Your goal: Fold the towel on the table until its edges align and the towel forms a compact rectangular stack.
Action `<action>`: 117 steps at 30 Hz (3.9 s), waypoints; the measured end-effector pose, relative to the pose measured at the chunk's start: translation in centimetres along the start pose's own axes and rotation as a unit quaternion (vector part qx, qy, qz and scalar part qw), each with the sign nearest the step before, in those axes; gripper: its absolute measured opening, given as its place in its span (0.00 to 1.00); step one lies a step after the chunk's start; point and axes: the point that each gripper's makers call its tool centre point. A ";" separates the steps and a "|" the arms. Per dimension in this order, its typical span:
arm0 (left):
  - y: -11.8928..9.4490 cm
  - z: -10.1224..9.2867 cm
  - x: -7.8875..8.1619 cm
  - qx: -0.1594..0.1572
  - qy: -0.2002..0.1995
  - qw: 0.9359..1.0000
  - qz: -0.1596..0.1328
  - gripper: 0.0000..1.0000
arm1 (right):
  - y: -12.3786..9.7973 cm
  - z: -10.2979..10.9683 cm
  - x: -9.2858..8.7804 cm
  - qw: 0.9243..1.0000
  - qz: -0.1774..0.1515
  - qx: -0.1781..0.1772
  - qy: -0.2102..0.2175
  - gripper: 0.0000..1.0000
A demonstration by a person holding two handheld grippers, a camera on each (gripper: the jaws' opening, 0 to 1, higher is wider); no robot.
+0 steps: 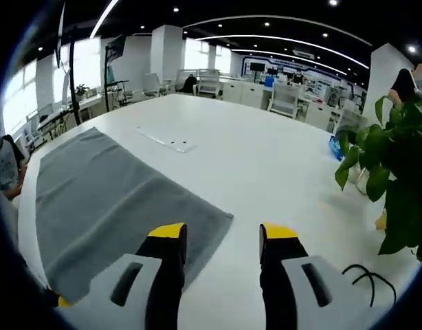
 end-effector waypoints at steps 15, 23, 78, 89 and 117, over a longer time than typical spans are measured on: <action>0.1 0.9 0.2 0.013 0.014 1.000 -0.014 0.18 | 6.0 1.3 -1.3 0.999 0.037 0.014 -0.030 0.26; -0.4 1.6 0.1 0.032 -0.017 0.999 -0.012 0.04 | 6.1 0.4 -2.1 0.999 0.042 0.016 0.001 0.15; -15.6 -2.0 15.7 -0.075 -0.100 0.966 -0.224 0.02 | -11.3 -4.3 9.4 0.994 -0.027 -0.081 0.063 0.00; -18.2 -3.3 18.6 -0.094 -0.081 0.957 -0.263 0.02 | -14.6 -6.0 12.5 0.992 -0.041 -0.111 0.054 0.00; -27.3 3.7 18.7 -0.037 -0.090 0.935 -0.341 0.02 | -13.8 -4.8 21.8 0.992 -0.038 -0.118 0.000 0.00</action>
Point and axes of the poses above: the point that each gripper's makers call its tool centre point, and the gripper's own axes: y roughly forward along the fingers, z roughly to its left, x roughly out of its top, and after that the axes turned 10 degrees about -y, right-handed
